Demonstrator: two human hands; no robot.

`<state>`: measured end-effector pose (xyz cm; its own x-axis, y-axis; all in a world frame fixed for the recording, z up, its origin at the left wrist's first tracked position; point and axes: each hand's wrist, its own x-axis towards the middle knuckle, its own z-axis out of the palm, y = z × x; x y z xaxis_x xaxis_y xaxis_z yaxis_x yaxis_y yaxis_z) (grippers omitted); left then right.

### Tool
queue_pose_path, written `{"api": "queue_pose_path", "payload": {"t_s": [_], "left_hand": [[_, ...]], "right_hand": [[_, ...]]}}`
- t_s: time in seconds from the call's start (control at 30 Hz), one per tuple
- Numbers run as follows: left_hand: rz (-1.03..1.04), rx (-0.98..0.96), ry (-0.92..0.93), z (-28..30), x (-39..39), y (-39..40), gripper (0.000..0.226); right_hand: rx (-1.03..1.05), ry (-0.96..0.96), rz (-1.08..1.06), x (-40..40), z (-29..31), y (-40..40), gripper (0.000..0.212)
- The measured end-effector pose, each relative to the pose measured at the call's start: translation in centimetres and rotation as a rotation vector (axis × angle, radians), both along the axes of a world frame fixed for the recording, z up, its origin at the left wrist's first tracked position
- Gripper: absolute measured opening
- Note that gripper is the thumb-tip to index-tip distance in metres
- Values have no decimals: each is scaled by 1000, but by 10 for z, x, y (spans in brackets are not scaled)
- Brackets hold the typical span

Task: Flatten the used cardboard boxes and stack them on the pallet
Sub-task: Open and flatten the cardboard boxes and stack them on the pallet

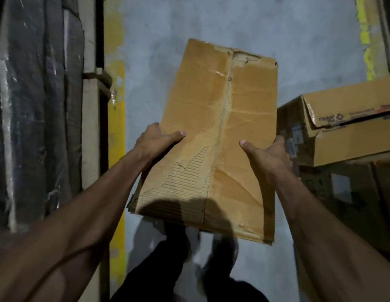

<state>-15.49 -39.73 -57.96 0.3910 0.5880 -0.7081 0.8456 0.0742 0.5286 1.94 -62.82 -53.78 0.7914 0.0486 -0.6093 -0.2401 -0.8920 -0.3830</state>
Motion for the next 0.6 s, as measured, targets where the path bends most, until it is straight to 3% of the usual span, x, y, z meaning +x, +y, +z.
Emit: {"api": "queue_pose_path", "payload": {"t_s": [0.1, 0.4, 0.6], "left_hand": [[24, -11, 13, 3, -25, -34, 98], [38, 6, 0, -9, -93, -127, 82], [60, 74, -34, -54, -131, -149, 88]], "right_hand": [[-5, 22, 2, -25, 0, -32, 101], [0, 39, 15, -93, -29, -117, 100], [14, 0, -2, -136, -75, -135, 95]]}}
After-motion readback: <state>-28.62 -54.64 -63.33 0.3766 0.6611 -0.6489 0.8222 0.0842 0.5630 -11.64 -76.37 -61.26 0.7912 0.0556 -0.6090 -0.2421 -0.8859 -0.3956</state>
